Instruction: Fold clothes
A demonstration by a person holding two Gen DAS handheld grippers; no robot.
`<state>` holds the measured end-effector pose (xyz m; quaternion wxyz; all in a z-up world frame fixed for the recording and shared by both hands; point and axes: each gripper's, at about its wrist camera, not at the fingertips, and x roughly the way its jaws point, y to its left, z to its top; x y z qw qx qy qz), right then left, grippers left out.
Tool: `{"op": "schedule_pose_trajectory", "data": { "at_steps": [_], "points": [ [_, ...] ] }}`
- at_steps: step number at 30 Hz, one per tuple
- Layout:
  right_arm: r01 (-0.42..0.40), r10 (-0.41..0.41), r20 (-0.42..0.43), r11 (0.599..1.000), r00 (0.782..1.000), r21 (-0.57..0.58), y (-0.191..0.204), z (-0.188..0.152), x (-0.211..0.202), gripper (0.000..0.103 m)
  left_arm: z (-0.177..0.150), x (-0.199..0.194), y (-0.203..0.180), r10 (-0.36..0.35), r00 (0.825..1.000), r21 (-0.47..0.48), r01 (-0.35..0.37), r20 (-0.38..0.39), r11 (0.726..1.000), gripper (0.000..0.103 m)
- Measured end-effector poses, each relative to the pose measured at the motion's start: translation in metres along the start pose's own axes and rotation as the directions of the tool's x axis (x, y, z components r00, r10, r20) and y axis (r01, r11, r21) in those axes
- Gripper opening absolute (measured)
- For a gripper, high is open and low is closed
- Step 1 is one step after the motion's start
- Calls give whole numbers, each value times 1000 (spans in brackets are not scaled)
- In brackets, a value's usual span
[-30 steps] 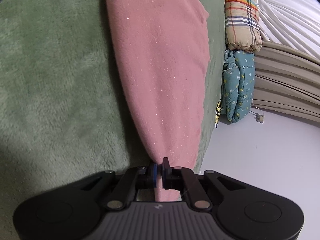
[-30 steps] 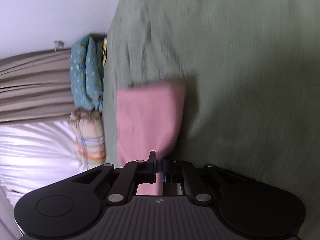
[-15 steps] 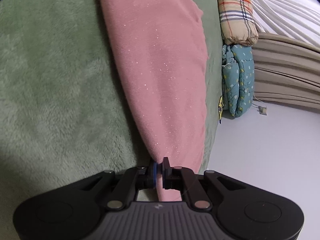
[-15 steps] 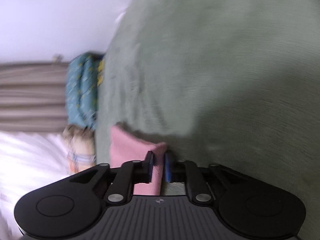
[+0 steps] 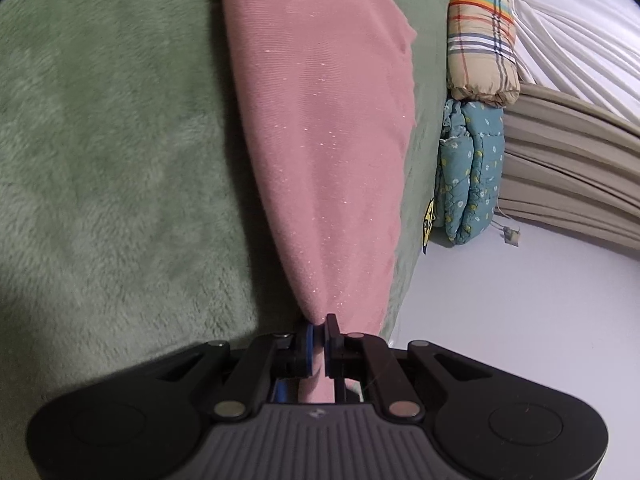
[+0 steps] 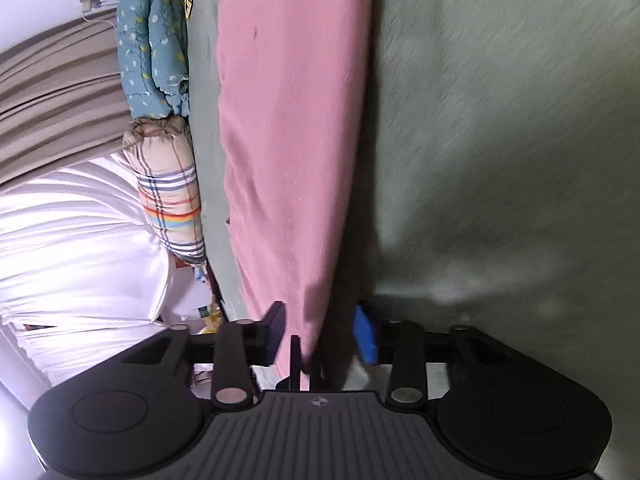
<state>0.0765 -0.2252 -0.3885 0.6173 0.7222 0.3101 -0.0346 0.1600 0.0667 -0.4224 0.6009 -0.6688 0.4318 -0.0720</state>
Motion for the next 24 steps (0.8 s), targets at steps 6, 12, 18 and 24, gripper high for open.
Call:
{"op": "schedule_pose_trajectory", "data": {
  "at_steps": [6,12,18,24],
  "points": [
    [-11,11,11,1000,1000,22,-4,0,-5,4,4,-7,8,4,999,-39,-2,53,999,8],
    [-35,35,3,998,999,45,-4,4,-3,4,23,-38,-7,11,979,44,-20,203,999,6],
    [-47,47,5,998,999,37,0,8,5,4,60,-85,7,19,938,-21,-12,346,1000,5],
    [-34,34,9,999,999,33,-2,10,8,4,79,-110,24,15,918,-66,12,397,998,5]
  ]
}}
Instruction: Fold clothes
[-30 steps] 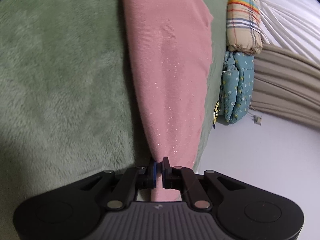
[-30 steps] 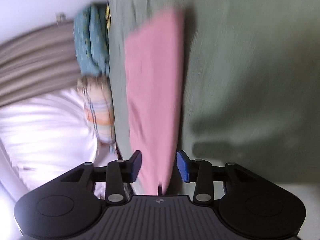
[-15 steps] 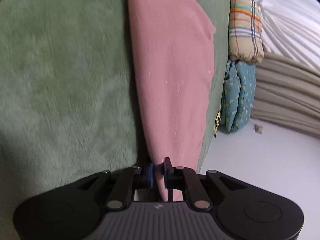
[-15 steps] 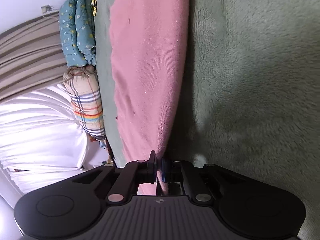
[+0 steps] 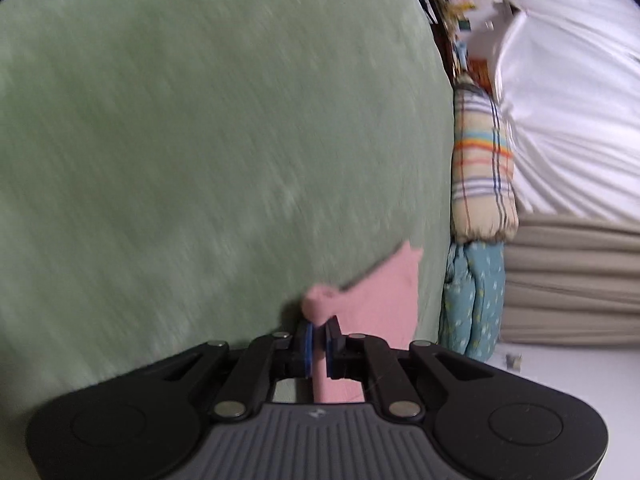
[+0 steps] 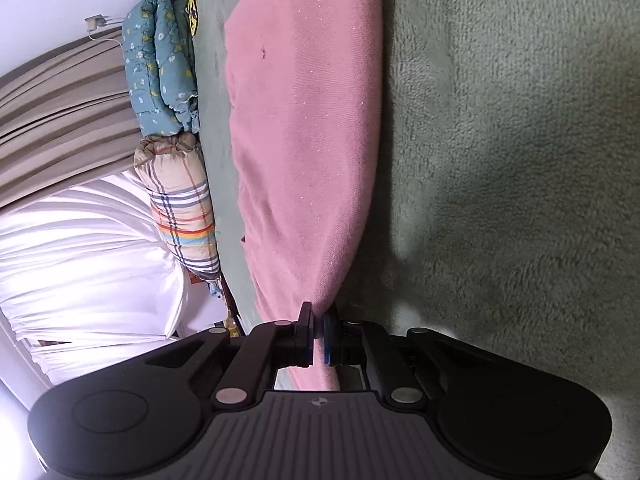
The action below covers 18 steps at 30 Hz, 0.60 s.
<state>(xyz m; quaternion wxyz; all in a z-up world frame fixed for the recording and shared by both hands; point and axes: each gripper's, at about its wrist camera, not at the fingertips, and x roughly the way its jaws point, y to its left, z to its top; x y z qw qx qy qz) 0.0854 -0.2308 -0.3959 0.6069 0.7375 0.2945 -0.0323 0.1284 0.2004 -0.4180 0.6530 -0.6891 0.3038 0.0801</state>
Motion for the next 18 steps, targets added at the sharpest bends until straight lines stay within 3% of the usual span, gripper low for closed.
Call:
{"op": "schedule_pose_trajectory", "data": {
  "at_steps": [5,9,13,18],
  "points": [
    [39,-38,17,997,999,-66,-5,4,-7,8,-6,-3,-4,11,1000,69,-12,6,998,6],
    [29,-25,43,995,999,-93,-6,15,-18,10,0,-2,-2,-17,1000,0,17,-15,1000,6],
    [30,-18,101,993,995,-111,0,31,-30,15,1,-1,1,-20,1000,-25,20,-23,999,6],
    [97,-54,242,981,969,-169,10,64,-60,15,5,-3,7,-21,999,-38,20,-32,999,6]
  ]
}}
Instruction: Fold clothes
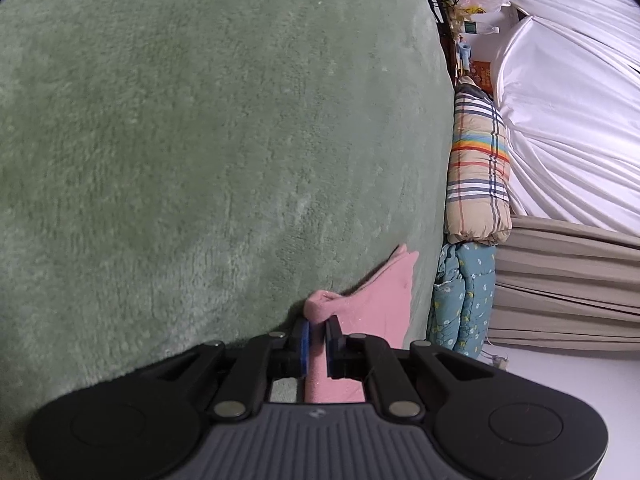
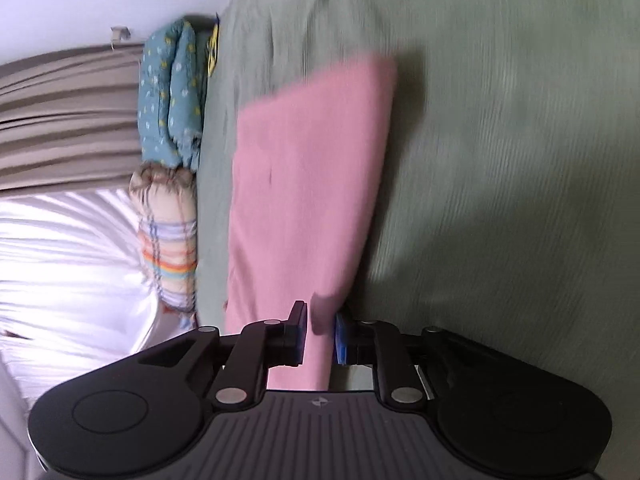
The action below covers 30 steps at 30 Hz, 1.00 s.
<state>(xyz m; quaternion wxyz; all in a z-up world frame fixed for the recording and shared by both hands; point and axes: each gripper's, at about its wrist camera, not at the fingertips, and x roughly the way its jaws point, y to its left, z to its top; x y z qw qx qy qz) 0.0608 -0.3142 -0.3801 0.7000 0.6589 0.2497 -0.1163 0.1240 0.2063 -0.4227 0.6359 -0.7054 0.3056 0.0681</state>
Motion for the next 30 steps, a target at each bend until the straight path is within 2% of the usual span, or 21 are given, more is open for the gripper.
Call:
{"op": "schedule_pose_trajectory", "data": {
  "at_steps": [4,6,8,11,16,18,21,24,27,30],
  "points": [
    [40,-40,125,999,991,3,-13,42,-24,15,2,1,2,3,1000,-1,-3,-7,1000,6],
    [13,-15,91,999,996,31,-21,54,-25,16,2,1,1,7,1000,1,-7,-3,1000,6],
    [10,-10,61,1000,998,13,-23,58,-23,14,1,2,0,9,1000,2,-9,0,1000,6],
    [33,-28,71,996,997,-82,-18,57,-23,9,-1,0,-4,25,1000,19,-25,4,1000,5],
    [2,6,81,996,997,-93,-10,55,-33,9,-2,-8,-13,50,999,103,-51,6,993,5],
    [55,-47,68,991,997,-121,-16,59,-30,8,-1,-8,-11,58,998,112,-58,4,992,5],
    [58,-51,60,991,997,-122,-24,62,-30,8,-2,-9,-11,55,998,109,-55,2,992,5],
    [114,-101,71,969,992,-218,-15,60,-36,8,1,-21,-16,99,995,189,-101,19,977,3],
    [155,-132,103,954,986,-257,-15,63,-51,8,4,-38,-21,121,991,251,-130,50,959,2],
    [168,-125,156,938,980,-304,-6,62,-65,8,-3,-48,-41,121,989,362,-144,85,921,2]
  ]
}}
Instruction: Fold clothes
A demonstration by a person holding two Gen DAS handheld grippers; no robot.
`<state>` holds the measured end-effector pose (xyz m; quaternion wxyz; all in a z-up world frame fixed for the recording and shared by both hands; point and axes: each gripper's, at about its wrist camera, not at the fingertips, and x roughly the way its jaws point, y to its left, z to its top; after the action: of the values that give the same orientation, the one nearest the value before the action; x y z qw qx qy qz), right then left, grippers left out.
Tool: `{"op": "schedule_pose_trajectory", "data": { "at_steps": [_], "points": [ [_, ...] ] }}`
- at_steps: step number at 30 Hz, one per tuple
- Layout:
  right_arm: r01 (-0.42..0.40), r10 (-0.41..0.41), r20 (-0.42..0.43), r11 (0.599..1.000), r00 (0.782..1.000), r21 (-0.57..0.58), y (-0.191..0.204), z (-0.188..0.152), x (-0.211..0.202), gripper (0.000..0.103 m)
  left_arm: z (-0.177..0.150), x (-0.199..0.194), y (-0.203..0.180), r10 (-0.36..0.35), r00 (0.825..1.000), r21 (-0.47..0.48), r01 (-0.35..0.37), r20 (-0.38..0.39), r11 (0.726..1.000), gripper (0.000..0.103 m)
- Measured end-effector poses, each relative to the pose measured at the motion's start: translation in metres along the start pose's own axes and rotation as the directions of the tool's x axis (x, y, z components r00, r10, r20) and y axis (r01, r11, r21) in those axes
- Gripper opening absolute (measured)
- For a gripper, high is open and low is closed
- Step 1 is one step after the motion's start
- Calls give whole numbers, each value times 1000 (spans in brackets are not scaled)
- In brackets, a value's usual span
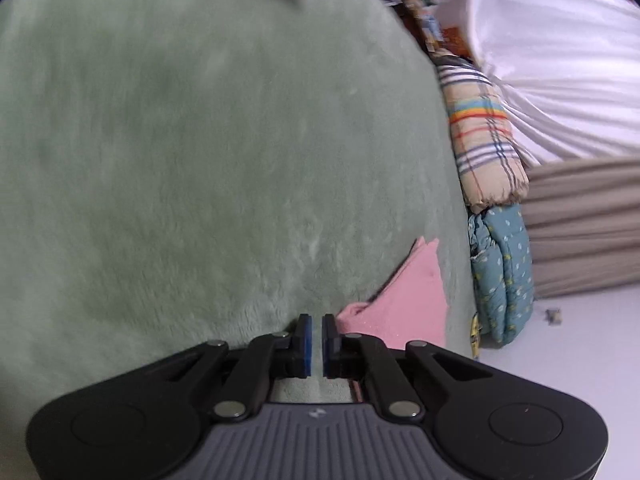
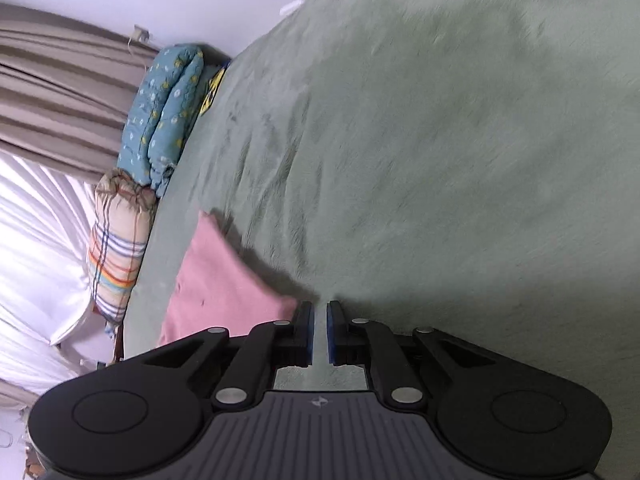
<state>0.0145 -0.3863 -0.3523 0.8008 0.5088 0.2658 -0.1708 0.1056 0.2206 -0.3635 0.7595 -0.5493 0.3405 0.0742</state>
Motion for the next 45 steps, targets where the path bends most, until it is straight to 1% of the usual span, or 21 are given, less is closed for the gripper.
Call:
{"op": "schedule_pose_trajectory", "data": {
  "at_steps": [3,5,6,7,11,13,15,16,18,19,22,24,28,30,33,36,39,40,42,44,45],
  "points": [
    [-11,17,31,983,999,-183,34,-4,-4,9,-6,-1,-44,-19,1000,201,16,11,979,4],
    [-21,30,23,945,999,-325,62,-11,2,15,-19,13,-91,-35,999,394,35,-6,918,17],
    [-23,33,13,889,999,-458,90,-22,10,19,-22,19,-103,-36,999,439,36,-9,898,30],
    [-22,33,11,856,999,-517,102,-28,15,20,-33,31,-122,-33,999,520,31,-5,853,38],
    [-13,11,-8,560,1000,-828,171,-81,63,29,-83,84,-178,7,1000,794,-12,10,608,41],
    [6,-30,-9,445,1000,-895,182,-100,81,29,-103,100,-186,36,999,856,-28,11,515,41],
    [19,-65,-8,402,998,-915,183,-109,94,35,-118,106,-183,50,999,884,-30,8,467,42],
    [22,-74,-9,404,997,-915,180,-111,95,42,-122,106,-174,55,998,891,-33,9,452,42],
    [44,-76,11,444,997,-895,163,-113,97,57,-129,104,-152,63,998,905,-40,14,424,42],
    [45,-73,14,446,997,-894,157,-114,95,59,-132,102,-141,67,998,911,-43,17,410,43],
    [36,-49,17,414,999,-910,141,-123,88,61,-149,89,-125,58,997,949,-61,45,308,44],
    [27,-25,19,406,1000,-914,128,-127,76,61,-151,80,-117,52,998,953,-56,42,296,44],
    [2,-13,-4,425,1000,-905,117,-124,62,61,-145,63,-105,49,999,937,-35,19,348,44],
    [-5,-10,-10,426,1000,-905,112,-123,56,61,-143,63,-106,51,999,938,-31,15,344,44],
    [-11,-8,-16,439,1000,-899,102,-124,47,62,-144,56,-101,47,999,947,-36,22,319,44],
    [3,-23,-7,425,1000,-905,93,-132,40,64,-148,51,-98,51,998,949,-50,36,310,47],
    [12,-32,-2,463,999,-886,94,-132,29,62,-152,42,-100,80,996,943,-61,37,326,48],
    [11,-11,6,483,1000,-876,98,-131,23,62,-152,36,-103,57,998,936,-34,15,351,48],
    [4,34,25,518,999,-855,107,-129,12,62,-157,30,-109,6,1000,935,-8,6,355,50],
    [-8,86,39,493,996,-870,123,-131,12,63,-165,37,-124,-17,1000,941,-10,17,338,52],
    [-7,72,33,485,997,-875,130,-134,21,63,-166,41,-128,-16,1000,941,-9,15,339,54]
  ]
}}
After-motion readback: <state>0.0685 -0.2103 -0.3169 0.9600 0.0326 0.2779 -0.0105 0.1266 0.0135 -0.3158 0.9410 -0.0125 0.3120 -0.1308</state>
